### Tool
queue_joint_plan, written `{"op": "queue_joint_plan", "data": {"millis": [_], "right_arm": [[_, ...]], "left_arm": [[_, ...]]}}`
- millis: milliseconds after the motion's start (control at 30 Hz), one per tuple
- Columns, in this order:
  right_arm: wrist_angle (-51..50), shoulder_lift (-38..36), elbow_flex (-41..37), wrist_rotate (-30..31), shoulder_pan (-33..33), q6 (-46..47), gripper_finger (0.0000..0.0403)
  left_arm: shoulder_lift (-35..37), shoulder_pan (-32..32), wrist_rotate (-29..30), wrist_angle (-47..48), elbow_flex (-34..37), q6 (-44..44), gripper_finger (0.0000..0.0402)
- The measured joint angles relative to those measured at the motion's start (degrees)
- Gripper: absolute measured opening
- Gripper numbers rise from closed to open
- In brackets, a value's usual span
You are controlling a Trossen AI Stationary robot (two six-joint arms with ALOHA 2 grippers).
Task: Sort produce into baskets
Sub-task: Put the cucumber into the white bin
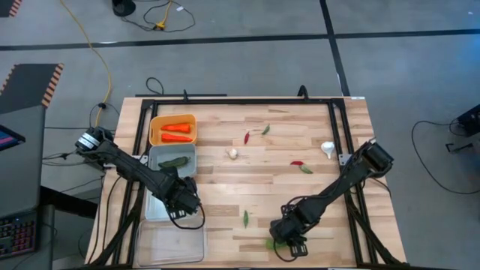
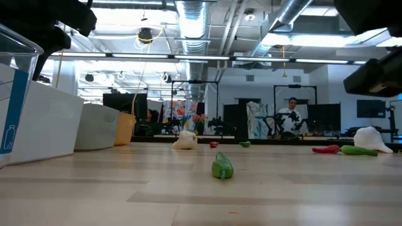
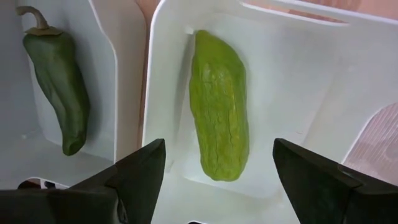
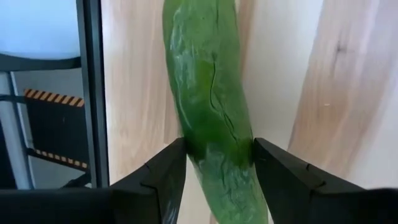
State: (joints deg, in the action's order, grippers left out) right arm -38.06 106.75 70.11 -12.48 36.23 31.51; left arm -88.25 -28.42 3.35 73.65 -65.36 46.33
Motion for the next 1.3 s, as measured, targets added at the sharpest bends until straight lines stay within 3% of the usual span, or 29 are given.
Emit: {"op": "queue_joint_plan", "data": {"millis": [567, 900, 1300], "right_arm": [[0.97, 0.39, -0.07, -1.02, 0.14, 3.61, 0.0211], [1.34, 0.40, -0.09, -1.22, 0.02, 3.59, 0.0135], [5.49, 0.55, -0.15, -0.92, -1.65, 2.76, 0.0134]], "left_arm": [[0.00, 0.02, 0.20, -0.07, 0.00, 0.00, 0.0285], [0.00, 0.00, 0.55, -0.07, 0.00, 0.00, 0.0280], [0.17, 0.00, 2.97, 0.55, -1.25, -0.60, 0.0265]]}}
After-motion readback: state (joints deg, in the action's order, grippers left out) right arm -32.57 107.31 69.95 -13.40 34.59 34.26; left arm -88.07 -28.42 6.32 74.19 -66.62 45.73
